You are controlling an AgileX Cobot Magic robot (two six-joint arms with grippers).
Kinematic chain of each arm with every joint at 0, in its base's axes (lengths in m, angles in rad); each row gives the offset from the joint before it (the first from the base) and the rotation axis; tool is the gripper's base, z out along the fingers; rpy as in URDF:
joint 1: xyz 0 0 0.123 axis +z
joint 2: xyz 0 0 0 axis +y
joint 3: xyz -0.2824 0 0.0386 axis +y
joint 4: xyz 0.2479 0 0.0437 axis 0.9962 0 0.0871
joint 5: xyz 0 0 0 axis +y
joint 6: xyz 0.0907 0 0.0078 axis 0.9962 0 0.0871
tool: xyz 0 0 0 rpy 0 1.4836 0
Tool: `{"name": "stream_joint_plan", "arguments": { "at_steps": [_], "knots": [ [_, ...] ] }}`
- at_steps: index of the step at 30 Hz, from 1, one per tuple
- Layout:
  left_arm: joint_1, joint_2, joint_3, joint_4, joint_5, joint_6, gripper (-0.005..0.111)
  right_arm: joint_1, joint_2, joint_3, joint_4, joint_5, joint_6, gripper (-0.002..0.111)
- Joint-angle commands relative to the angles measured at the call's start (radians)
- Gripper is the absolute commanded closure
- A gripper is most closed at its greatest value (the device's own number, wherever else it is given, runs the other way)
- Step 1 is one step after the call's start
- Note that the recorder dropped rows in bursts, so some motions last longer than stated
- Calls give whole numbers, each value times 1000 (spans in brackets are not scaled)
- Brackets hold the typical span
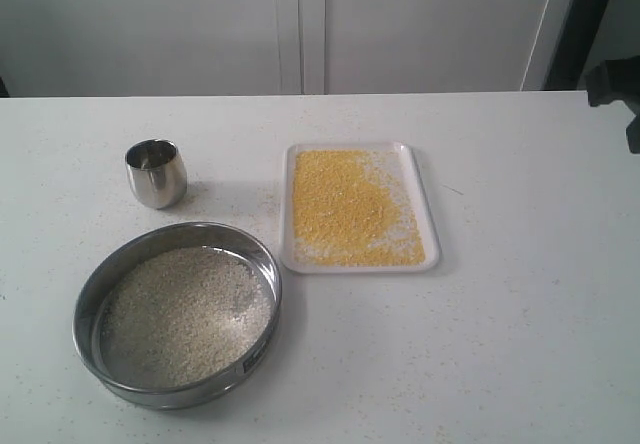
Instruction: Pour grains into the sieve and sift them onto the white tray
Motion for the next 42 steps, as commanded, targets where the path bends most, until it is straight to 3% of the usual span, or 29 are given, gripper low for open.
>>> {"name": "stream_joint_plan", "arguments": {
  "at_steps": [1, 19, 26, 31, 42],
  "knots": [
    [0, -6, 3, -3, 6, 3, 107, -11, -88, 47, -5, -16, -11, 108],
    [0, -6, 3, -3, 6, 3, 107, -11, -415, 226, -30, -87, -100, 108],
    [0, -6, 3, -3, 6, 3, 107, -11, -588, 342, -44, -261, -98, 108],
    [0, -6, 3, -3, 6, 3, 107, -11, -595, 412, -44, -457, -98, 108],
    [0, -6, 3, -3, 6, 3, 107, -11, -595, 417, -42, -463, -98, 108]
  ]
}}
